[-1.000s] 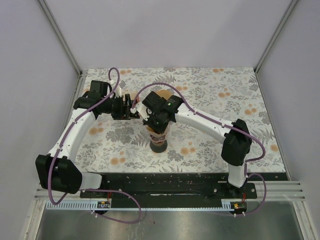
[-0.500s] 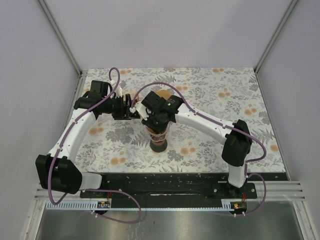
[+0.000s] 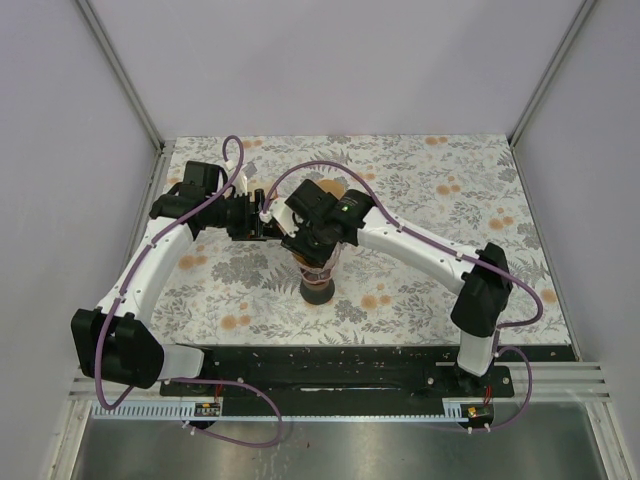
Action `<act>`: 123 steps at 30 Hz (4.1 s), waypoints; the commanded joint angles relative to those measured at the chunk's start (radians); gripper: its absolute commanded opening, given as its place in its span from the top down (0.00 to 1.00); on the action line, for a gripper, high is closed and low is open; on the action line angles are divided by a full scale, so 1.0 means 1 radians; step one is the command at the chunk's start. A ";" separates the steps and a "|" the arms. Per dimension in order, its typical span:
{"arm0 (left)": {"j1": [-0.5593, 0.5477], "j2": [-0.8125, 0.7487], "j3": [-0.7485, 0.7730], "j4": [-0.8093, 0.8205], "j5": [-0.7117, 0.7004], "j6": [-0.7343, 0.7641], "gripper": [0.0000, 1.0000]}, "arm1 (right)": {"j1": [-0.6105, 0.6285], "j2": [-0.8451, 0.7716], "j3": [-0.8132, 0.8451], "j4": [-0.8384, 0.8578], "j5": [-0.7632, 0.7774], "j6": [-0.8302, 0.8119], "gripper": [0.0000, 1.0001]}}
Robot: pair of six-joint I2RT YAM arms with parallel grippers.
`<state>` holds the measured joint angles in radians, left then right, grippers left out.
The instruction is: Place the coffee filter in the dripper
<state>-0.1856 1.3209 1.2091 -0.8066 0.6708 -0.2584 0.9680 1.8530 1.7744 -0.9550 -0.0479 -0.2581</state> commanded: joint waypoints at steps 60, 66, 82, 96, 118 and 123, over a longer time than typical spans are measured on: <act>-0.146 0.020 0.227 -0.023 -0.106 0.165 0.35 | -0.239 -0.313 -0.062 0.145 -0.026 0.210 0.45; -0.101 0.023 0.233 0.010 -0.227 0.176 0.34 | -0.412 -0.397 -0.188 0.275 -0.032 0.307 0.36; 0.326 -0.101 -0.067 0.420 -0.735 0.197 0.07 | -0.911 -0.613 -0.746 0.824 0.111 0.494 0.02; 0.436 -0.120 -0.594 1.033 -0.711 0.117 0.01 | -0.931 -0.551 -1.190 1.499 0.353 0.401 0.01; 0.192 0.050 -0.967 1.887 -0.746 0.251 0.01 | -0.933 -0.307 -1.463 2.120 0.405 0.309 0.01; 0.192 0.055 -0.970 1.903 -0.748 0.251 0.01 | -0.945 -0.290 -1.431 2.084 0.349 0.301 0.01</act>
<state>0.0044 1.3773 0.2348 0.9550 -0.0509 -0.0277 0.0372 1.5623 0.3161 1.0016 0.3283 0.0597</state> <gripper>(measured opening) 0.988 0.993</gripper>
